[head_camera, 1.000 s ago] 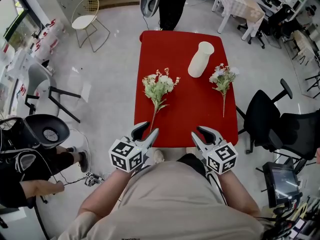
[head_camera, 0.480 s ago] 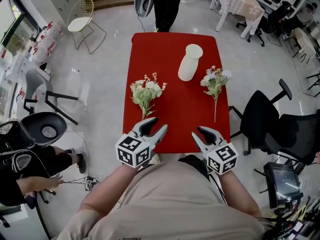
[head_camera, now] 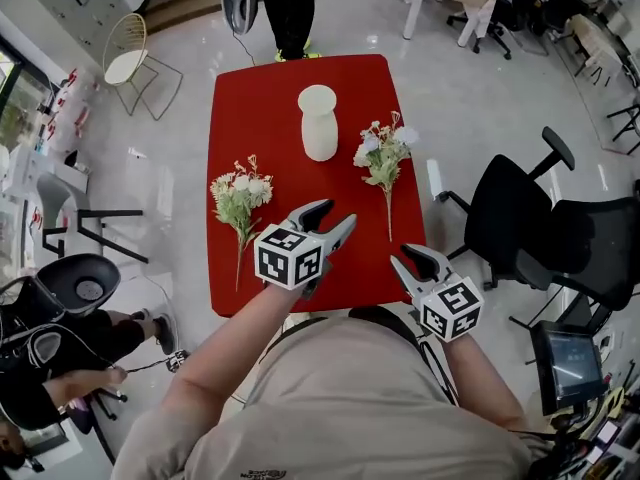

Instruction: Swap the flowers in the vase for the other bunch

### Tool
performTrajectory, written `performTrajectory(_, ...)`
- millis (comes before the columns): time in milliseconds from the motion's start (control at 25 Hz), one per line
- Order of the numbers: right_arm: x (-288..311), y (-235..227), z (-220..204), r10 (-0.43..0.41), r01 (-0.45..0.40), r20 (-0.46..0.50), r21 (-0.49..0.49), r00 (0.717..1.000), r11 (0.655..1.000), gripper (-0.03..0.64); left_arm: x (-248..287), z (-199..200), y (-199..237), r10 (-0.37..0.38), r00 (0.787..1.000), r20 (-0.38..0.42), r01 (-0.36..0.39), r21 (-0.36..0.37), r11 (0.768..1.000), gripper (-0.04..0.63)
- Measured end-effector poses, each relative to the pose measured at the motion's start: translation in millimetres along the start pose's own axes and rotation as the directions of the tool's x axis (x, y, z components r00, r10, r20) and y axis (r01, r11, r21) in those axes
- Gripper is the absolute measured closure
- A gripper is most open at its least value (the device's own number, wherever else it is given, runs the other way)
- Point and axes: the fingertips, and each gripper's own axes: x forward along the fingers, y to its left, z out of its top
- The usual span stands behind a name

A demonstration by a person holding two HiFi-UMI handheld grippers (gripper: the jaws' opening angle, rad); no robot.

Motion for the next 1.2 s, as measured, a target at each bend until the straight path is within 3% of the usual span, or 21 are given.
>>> performTrajectory(120, -15, -26, -9, -0.022, 0.021, 0.006, 0.032, 1.000, 0.999, 0.501, 43, 6, -4, 0.006, 0.999, -0.044, -0.005, 0.009, 1.000, 0.369)
performTrajectory(320, -38, -66, -23, -0.051, 0.050, 0.008, 0.076, 0.999, 0.996, 0.501, 111, 13, -1, 0.044, 0.993, -0.106, -0.048, -0.038, 0.998, 0.326)
performTrajectory(560, -56, -97, -35, -0.046, 0.045, 0.002, 0.097, 0.999, 0.994, 0.503, 171, 15, 23, 0.187, 0.969, -0.160, -0.198, -0.057, 0.978, 0.262)
performTrajectory(920, -66, -124, -43, -0.020, 0.020, 0.000, 0.107, 1.000, 0.994, 0.503, 222, 3, 64, 0.374, 0.886, -0.274, -0.388, 0.001, 0.922, 0.208)
performTrajectory(1200, -74, -142, -48, -0.032, 0.032, 0.000, 0.133, 0.999, 0.991, 0.503, 244, -20, 82, 0.438, 0.809, -0.393, -0.449, 0.069, 0.891, 0.202)
